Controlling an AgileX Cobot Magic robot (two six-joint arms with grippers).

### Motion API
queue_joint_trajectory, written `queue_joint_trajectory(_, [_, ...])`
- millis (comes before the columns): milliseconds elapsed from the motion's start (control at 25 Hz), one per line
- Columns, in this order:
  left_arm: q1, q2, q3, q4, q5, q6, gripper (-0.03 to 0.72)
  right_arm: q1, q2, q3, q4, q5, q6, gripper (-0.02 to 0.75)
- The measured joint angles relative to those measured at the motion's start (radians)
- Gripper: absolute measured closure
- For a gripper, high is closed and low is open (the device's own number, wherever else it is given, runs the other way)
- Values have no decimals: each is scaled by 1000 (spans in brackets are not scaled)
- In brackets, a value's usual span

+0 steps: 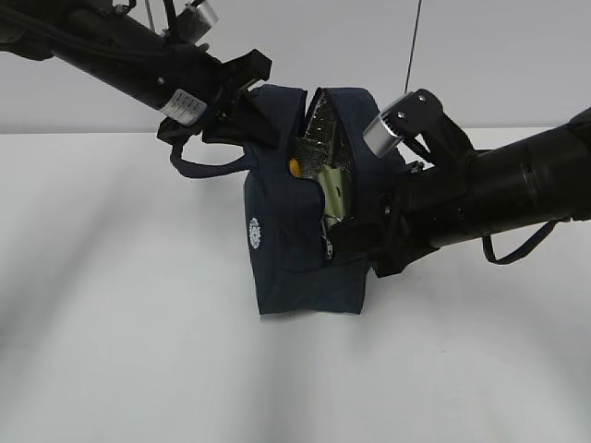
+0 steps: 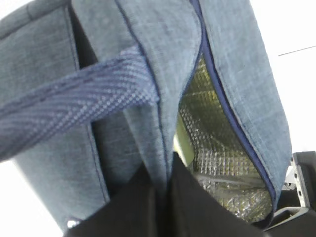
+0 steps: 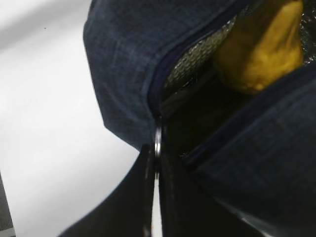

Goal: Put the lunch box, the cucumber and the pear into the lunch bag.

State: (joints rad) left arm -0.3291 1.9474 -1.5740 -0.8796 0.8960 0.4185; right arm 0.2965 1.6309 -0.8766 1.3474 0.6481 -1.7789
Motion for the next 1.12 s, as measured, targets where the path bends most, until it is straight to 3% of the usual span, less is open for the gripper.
queue_joint_trajectory(120, [0, -18, 4, -1, -4, 22, 663, 0, 0, -7, -12, 6, 17, 754])
queue_joint_trajectory(200, [0, -30, 4, -1, -4, 32, 587, 0, -1, -9, -15, 13, 24, 754])
queue_joint_trajectory(360, [0, -51, 4, 12, 27, 39, 255, 0, -1, -9, -22, 19, 26, 754])
queue_joint_trajectory(520, [0, -52, 4, 39, 84, 40, 69, 0, -1, -9, -22, 22, 28, 754])
queue_joint_trajectory(1120, [30, -160, 4, 147, 156, 45, 53, 0, -1, -104, -30, 81, 89, 754])
